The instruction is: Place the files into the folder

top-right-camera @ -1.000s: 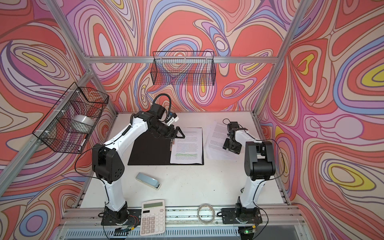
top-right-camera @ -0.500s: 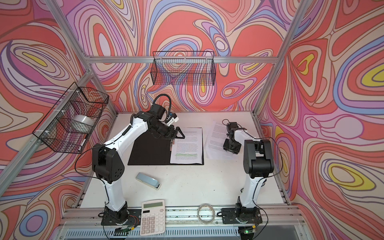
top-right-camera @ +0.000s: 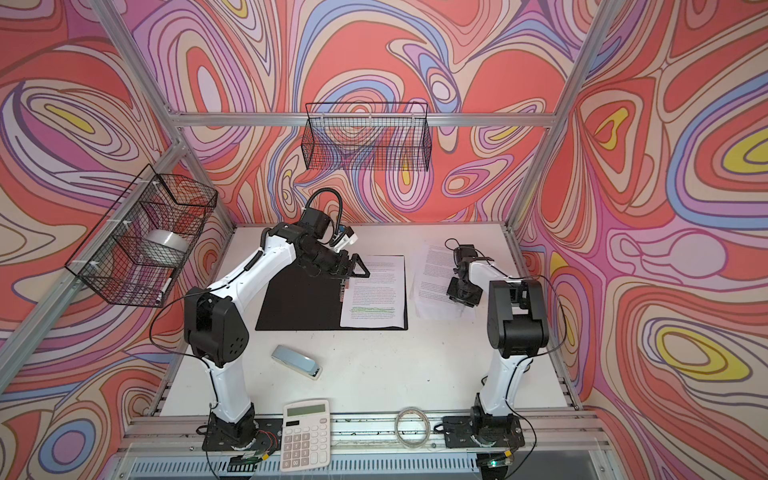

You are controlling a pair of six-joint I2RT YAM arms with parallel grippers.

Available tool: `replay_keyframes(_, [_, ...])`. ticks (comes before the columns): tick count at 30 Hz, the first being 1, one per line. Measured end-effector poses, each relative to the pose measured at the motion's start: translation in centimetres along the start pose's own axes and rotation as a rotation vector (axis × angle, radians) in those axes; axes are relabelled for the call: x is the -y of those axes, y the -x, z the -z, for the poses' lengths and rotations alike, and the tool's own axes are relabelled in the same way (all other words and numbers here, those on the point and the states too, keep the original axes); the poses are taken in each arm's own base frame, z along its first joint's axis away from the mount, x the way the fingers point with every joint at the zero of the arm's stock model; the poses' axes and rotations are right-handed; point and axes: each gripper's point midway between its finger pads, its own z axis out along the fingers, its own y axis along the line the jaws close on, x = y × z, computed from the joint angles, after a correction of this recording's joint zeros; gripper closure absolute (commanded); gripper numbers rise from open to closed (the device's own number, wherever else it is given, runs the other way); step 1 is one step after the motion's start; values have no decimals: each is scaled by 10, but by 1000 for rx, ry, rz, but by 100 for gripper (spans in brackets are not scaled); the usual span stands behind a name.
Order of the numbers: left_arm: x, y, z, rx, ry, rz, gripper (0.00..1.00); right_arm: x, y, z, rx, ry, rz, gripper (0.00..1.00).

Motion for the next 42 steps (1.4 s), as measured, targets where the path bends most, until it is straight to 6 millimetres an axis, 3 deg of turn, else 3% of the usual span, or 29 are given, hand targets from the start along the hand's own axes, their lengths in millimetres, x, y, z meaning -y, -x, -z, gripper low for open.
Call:
replay_keyframes(22, [2, -1, 2, 4, -2, -3, 5, 2, -3, 1, -13, -5, 3, 57])
replay_keyframes(34, [3, -1, 2, 6, -9, -5, 5, 4, -8, 4, -21, -10, 3, 64])
replay_keyframes(42, [3, -1, 2, 5, -9, -5, 5, 4, -5, 21, 8, 1, 4, 73])
